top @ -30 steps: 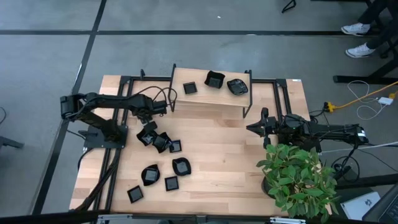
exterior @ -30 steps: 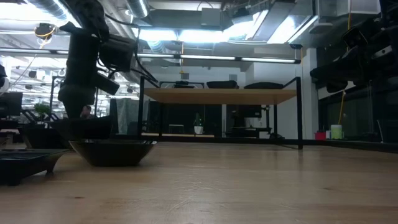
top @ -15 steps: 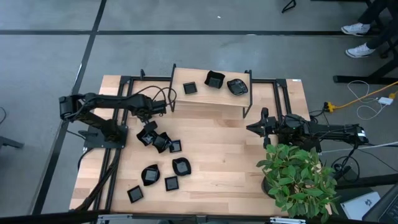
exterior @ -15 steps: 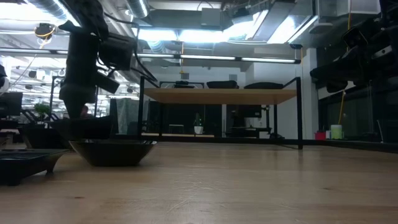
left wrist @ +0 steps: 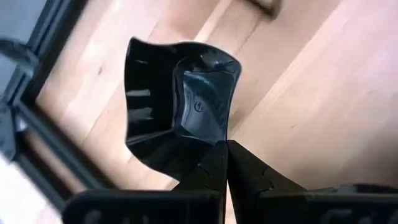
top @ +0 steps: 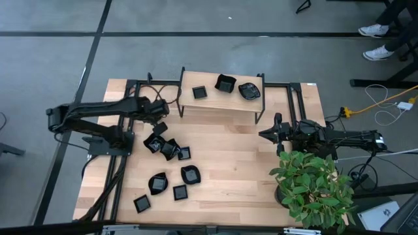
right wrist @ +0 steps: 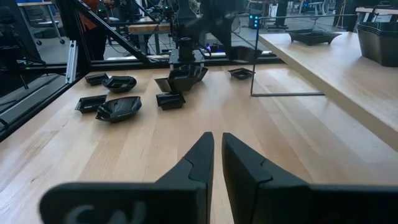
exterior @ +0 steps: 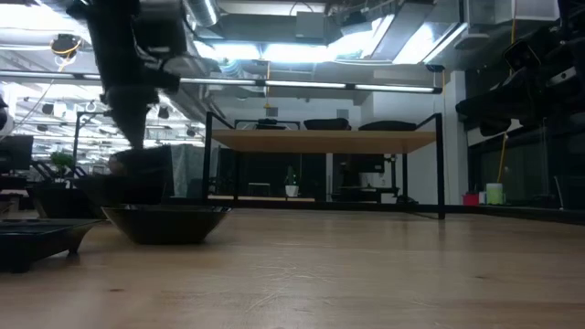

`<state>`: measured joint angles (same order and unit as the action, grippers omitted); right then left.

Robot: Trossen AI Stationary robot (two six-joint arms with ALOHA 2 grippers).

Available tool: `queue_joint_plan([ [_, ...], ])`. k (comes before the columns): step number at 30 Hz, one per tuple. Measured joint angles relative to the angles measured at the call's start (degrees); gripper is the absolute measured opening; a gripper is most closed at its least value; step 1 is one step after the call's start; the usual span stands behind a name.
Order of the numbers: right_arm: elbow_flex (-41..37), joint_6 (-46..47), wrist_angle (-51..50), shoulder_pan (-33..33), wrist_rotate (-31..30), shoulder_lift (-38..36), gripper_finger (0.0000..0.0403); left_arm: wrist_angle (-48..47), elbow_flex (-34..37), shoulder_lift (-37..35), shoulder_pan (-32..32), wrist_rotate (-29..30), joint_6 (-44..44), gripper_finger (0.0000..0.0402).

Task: Pick & Place Mini shaped plates
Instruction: Stack the distorted square plate on top of the distorted square plate on the shelf

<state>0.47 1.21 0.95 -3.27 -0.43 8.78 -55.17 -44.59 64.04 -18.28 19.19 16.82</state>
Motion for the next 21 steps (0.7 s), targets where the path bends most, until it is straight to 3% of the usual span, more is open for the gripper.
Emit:
queue_joint_plan([
  [14,0.0,0.0,0.0,0.0,0.0,0.02,0.0034,7.64,-0.03,-9.97,4.96,-3.3,3.01,0.0002],
  [21,0.0,-0.02,0.0,0.02,0.02,0.02,0.0034,16.45,-0.03,-10.33,8.15,-11.69,3.03,0.0002],
])
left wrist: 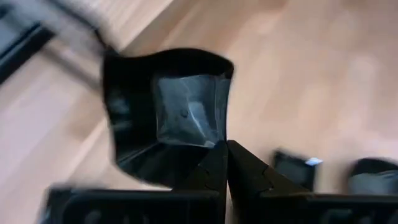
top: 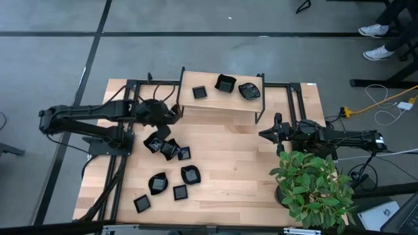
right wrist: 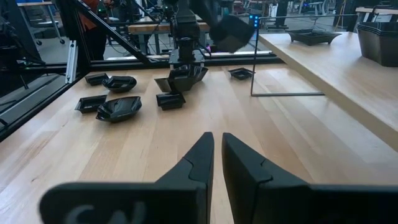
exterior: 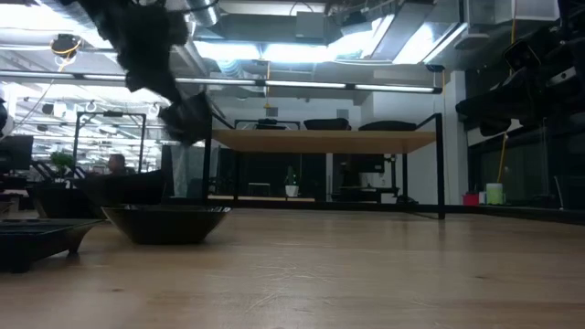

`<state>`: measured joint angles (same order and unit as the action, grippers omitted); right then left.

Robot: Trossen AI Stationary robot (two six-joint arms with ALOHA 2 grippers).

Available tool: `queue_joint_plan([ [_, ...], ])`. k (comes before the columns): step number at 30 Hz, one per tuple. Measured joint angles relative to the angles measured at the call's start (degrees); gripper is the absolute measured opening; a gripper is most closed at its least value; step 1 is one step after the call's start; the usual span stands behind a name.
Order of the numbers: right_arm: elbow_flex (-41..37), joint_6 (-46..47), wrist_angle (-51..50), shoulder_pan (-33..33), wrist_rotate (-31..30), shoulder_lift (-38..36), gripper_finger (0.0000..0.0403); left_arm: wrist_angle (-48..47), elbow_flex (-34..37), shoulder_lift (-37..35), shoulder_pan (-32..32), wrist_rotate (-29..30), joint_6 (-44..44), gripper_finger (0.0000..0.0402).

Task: Pick & Place Mini shaped plates
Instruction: Stack the distorted square plate on top of the distorted square plate on the shelf

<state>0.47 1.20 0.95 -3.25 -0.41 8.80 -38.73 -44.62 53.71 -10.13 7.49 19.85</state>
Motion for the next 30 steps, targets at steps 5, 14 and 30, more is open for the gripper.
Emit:
queue_joint_plan([
  [5,0.0,0.01,0.0,0.0,0.0,-0.01,0.0034,9.75,0.0,0.0,2.8,-3.41,-1.87,0.0002],
  [14,0.0,0.02,0.0,-0.01,0.0,-0.02,0.0034,26.09,0.0,0.02,4.01,-4.68,-7.64,0.0002],
  [30,0.0,0.02,0.0,-0.01,-0.02,-0.01,0.0034,34.23,-0.09,0.07,0.9,-4.57,-11.05,0.0002],
])
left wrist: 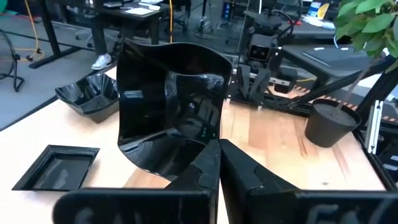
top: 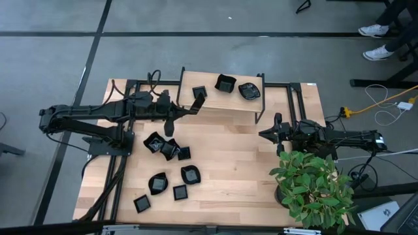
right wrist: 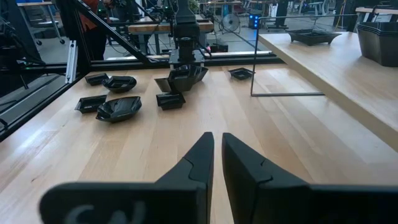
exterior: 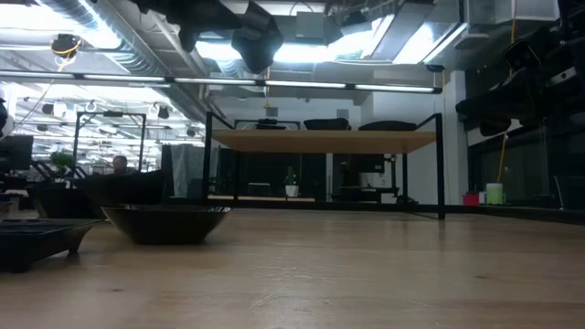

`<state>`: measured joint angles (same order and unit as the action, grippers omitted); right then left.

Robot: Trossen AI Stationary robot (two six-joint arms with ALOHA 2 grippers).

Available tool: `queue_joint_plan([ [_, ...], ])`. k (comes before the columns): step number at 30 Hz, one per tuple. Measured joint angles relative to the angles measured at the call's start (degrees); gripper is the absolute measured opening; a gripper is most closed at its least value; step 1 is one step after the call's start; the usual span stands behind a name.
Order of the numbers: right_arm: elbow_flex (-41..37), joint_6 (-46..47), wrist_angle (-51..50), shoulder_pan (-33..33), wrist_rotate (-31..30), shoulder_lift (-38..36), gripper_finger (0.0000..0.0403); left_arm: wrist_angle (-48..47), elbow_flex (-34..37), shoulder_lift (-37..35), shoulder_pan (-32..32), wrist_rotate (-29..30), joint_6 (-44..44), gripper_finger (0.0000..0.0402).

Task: Pick & Place Mini shaped plates
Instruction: Stack the distorted square plate on top of the distorted square plate on the shelf

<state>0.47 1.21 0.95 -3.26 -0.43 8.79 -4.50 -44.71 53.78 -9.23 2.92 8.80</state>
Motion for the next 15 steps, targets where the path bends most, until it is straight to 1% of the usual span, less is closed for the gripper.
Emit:
queue_joint_plan([
  [3,0.0,0.0,0.0,0.01,0.0,0.01,0.0034,-0.08,-1.24,0.52,0.02,-0.01,-1.55,0.0002],
  [6,0.0,0.0,0.0,0.0,0.01,0.0,0.0034,-1.82,-4.01,1.78,0.02,0.23,-3.85,0.0002],
  [13,0.0,0.0,0.0,0.01,0.02,-0.01,0.0034,-12.01,-14.49,9.07,-0.26,6.63,-10.22,0.0002],
  [15,0.0,0.0,0.0,-0.01,0.02,-0.01,0.0034,-14.44,-17.81,11.72,-0.77,7.03,-12.09,0.0002],
])
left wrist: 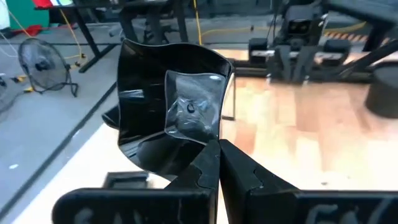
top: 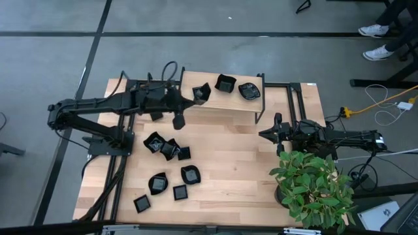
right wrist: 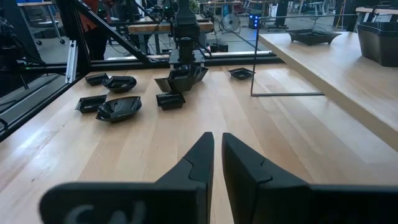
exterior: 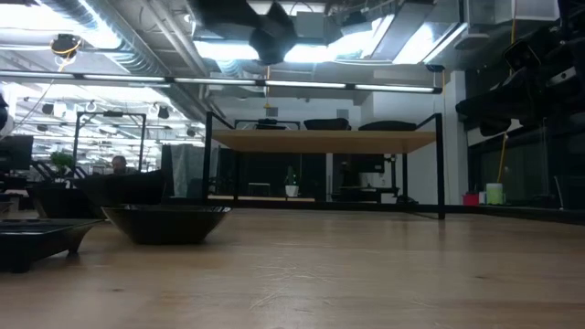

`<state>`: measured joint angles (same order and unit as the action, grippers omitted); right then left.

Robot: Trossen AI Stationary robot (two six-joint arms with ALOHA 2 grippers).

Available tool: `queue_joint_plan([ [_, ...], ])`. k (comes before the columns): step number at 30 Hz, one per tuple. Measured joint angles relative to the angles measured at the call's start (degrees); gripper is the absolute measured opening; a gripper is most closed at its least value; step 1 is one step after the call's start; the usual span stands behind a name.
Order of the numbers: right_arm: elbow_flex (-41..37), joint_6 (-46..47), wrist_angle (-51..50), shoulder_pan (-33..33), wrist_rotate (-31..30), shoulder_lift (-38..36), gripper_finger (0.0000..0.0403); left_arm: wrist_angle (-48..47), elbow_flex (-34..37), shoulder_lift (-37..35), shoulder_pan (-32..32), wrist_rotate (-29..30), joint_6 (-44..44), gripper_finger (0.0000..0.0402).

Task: Pick & Place Mini shaped plates
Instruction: Stack the distorted square plate on top of the distorted square plate on the shelf

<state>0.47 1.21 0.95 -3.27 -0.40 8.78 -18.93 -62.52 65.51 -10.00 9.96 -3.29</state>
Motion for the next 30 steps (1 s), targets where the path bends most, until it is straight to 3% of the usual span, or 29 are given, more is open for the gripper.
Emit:
queue_joint_plan([
  [12,0.0,0.0,0.0,0.0,0.0,0.02,0.0034,-2.0,-12.93,14.18,-3.3,0.02,-15.06,0.0002],
  [21,0.0,0.0,0.0,0.0,0.0,0.0,0.0034,-1.73,-19.54,23.09,-4.89,6.04,-32.88,0.0002],
  [30,0.0,-0.01,0.0,0.0,-0.02,0.01,0.0034,1.66,-21.88,31.7,-4.77,14.04,-47.84,0.0002],
])
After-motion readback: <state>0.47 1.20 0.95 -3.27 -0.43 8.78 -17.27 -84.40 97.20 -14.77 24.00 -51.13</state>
